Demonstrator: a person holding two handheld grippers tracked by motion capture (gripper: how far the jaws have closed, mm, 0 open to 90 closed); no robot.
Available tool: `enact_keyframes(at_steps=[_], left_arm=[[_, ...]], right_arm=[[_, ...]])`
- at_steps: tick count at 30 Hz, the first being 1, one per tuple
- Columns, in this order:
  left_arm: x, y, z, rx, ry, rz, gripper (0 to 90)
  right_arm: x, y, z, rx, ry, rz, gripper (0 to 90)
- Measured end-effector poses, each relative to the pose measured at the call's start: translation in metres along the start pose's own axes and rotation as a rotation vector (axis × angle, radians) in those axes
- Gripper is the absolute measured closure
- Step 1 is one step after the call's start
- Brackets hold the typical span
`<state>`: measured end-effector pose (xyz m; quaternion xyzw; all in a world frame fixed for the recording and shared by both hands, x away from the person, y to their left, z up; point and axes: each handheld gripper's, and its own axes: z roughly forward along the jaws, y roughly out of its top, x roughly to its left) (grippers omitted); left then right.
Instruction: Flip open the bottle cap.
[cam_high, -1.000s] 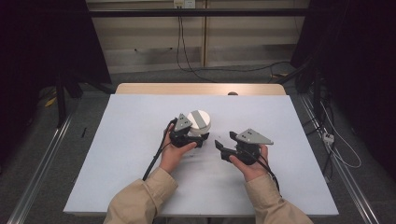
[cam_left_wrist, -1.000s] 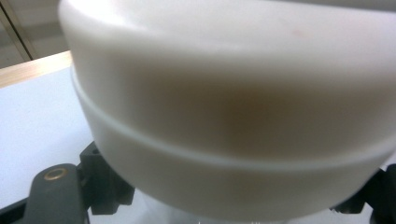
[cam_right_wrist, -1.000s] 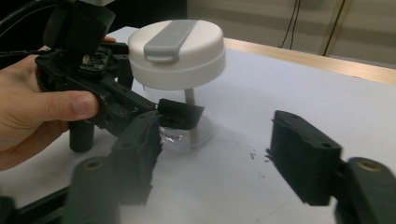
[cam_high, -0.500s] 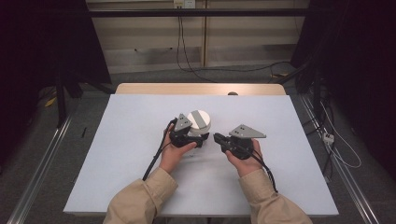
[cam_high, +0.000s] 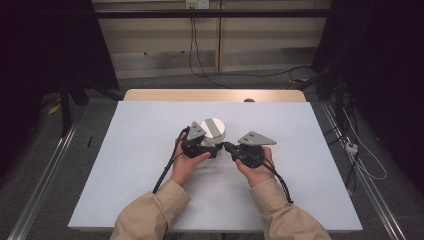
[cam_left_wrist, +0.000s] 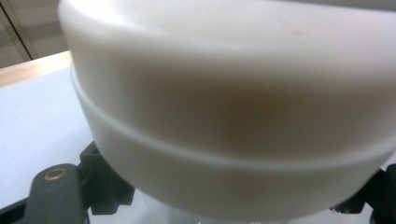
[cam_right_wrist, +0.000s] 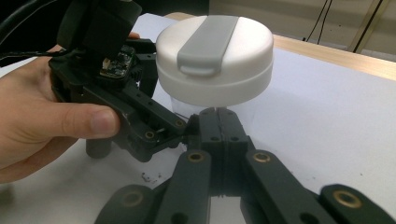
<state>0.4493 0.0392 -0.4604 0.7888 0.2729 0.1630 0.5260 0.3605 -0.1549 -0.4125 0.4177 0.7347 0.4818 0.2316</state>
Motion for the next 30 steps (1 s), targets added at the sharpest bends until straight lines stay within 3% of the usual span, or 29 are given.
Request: enact_keyframes(at_steps=[6,14,30], left_arm=[[0.000,0.000,0.000,0.000,0.000,0.001,18.3],[0.000,0.000,0.000,0.000,0.001,0.002,18.3],[-0.001,0.000,0.000,-0.002,0.003,-0.003,18.3]], right_arm=[[0.001,0.005,0.003,-0.009,0.002,0.011,90.0],[0.006,0.010,0.009,0.012,-0.004,-0.010,90.0],[0.007,0.018,0.008,-0.020,0.005,-0.006,90.0]])
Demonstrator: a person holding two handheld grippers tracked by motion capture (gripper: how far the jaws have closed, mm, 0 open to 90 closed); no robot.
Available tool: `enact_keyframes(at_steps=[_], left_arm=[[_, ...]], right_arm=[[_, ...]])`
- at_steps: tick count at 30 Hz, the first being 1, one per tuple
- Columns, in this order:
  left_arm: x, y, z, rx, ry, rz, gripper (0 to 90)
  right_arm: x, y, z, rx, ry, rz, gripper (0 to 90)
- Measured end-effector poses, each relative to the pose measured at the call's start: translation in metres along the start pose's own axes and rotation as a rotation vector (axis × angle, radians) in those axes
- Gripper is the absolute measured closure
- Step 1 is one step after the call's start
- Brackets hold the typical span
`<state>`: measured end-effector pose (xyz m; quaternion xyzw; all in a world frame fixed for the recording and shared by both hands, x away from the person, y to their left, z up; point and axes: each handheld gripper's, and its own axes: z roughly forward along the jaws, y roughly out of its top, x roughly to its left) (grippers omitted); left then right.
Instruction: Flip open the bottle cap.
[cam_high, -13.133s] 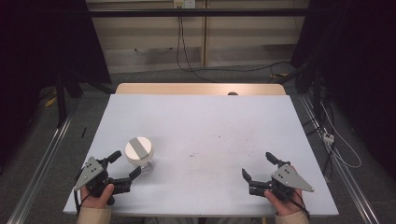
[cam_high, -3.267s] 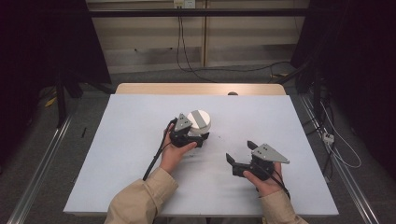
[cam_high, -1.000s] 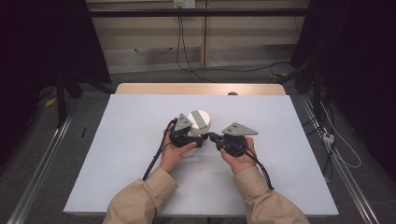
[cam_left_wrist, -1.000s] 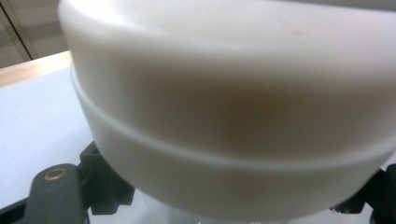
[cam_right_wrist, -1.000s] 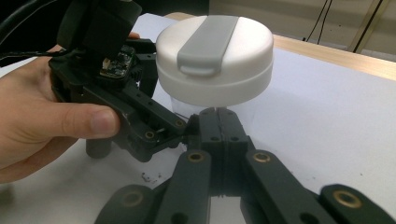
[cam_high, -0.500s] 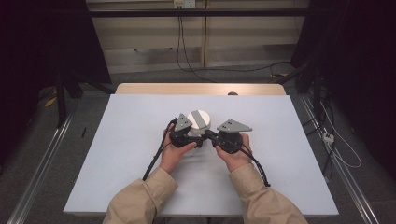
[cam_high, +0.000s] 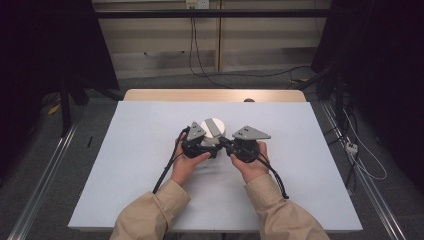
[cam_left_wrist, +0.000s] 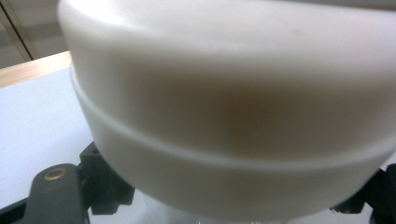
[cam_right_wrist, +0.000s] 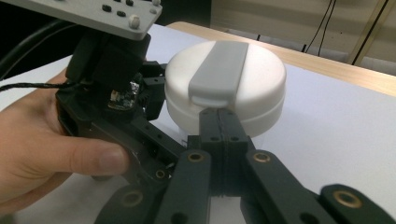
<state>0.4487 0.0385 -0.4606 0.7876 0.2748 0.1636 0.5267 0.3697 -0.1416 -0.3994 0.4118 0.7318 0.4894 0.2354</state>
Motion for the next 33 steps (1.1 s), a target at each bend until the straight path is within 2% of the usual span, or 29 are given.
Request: enact_keyframes(at_steps=[19,28,33], left_arm=[[0.000,0.000,0.000,0.001,0.001,0.002,18.3],[0.000,0.000,0.000,0.001,0.004,0.007,18.3],[0.000,0.000,0.000,0.001,0.001,0.002,18.3]], right_arm=[[-0.001,0.010,-0.001,-0.015,-0.011,-0.006,90.0],[0.000,0.020,0.001,-0.012,-0.019,-0.038,90.0],[0.001,0.021,0.002,-0.012,-0.020,-0.034,90.0]])
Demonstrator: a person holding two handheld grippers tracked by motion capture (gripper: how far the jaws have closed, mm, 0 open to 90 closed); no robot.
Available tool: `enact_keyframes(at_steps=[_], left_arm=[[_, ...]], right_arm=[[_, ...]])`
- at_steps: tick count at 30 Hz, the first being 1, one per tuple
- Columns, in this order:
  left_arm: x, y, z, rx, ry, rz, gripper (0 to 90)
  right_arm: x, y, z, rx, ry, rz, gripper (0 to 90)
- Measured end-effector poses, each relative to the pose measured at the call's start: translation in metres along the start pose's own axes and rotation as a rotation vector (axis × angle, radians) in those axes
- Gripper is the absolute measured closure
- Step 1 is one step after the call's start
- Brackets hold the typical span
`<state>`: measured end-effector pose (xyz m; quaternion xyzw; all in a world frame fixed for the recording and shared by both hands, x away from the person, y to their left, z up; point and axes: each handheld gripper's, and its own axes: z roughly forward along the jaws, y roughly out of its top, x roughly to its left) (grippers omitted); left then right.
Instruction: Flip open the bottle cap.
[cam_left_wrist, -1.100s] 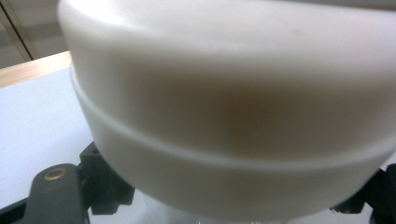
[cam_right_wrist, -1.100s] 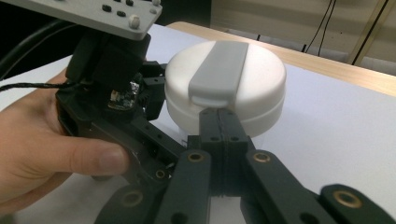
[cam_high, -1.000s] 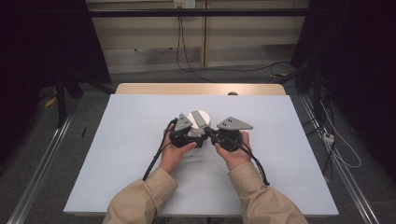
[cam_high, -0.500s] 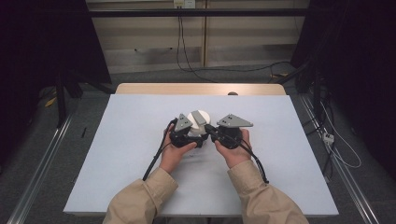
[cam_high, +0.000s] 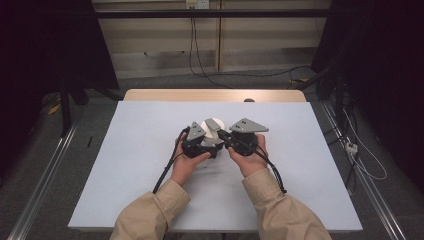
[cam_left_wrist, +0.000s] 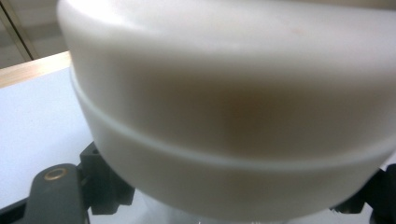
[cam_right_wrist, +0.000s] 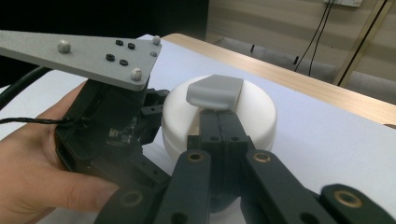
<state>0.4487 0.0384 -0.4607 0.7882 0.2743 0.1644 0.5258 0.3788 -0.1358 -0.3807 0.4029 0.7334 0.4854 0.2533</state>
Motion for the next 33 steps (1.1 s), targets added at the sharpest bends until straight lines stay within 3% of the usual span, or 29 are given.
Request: enact_keyframes(at_steps=[33], left_arm=[[0.000,0.000,0.000,-0.002,0.001,-0.004,18.3]], right_arm=[[-0.002,0.017,0.013,0.011,-0.004,-0.017,90.0]])
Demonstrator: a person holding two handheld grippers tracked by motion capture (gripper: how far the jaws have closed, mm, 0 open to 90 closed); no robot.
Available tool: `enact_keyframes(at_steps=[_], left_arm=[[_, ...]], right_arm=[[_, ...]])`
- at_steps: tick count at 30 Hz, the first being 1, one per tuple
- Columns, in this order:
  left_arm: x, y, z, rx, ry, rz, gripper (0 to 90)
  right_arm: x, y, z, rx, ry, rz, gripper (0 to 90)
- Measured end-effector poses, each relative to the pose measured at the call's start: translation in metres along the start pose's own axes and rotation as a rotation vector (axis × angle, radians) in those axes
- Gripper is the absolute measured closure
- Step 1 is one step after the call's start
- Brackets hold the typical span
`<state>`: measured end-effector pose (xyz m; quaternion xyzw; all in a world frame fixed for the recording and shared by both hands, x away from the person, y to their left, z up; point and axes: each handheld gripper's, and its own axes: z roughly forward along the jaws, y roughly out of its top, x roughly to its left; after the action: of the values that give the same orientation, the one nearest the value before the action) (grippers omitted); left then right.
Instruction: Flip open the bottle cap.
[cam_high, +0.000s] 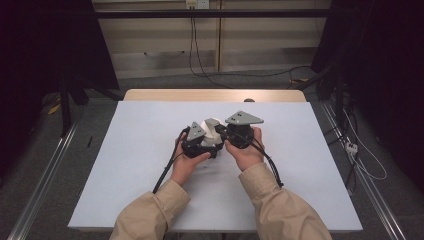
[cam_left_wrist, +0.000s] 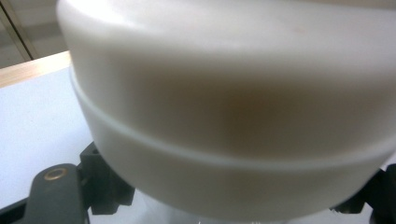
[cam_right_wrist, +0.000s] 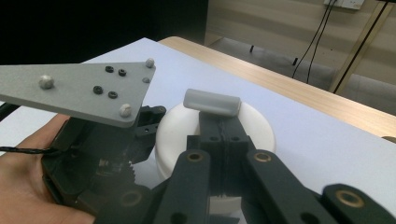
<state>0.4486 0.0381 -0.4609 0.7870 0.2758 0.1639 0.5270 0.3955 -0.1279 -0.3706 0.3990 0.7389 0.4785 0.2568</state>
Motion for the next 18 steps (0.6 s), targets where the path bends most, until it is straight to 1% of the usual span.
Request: enact_keyframes(at_steps=[6,10,13,18], left_arm=[[-0.0003,-0.0001,0.0003,-0.005,-0.001,-0.006,18.3],[-0.0003,-0.0001,0.0003,-0.004,-0.001,-0.006,18.3],[0.0001,0.0000,0.0001,-0.001,-0.005,-0.005,18.3],[-0.0003,0.0000,0.0003,-0.004,-0.001,-0.007,18.3]], right_arm=[[0.0002,0.0020,0.0029,-0.001,0.002,-0.010,90.0],[-0.0009,0.0018,0.0050,-0.002,0.009,0.012,90.0],[-0.0007,0.0027,0.0063,0.007,0.003,-0.008,90.0],[-0.0010,0.0073,0.0071,0.004,-0.002,-0.017,90.0]])
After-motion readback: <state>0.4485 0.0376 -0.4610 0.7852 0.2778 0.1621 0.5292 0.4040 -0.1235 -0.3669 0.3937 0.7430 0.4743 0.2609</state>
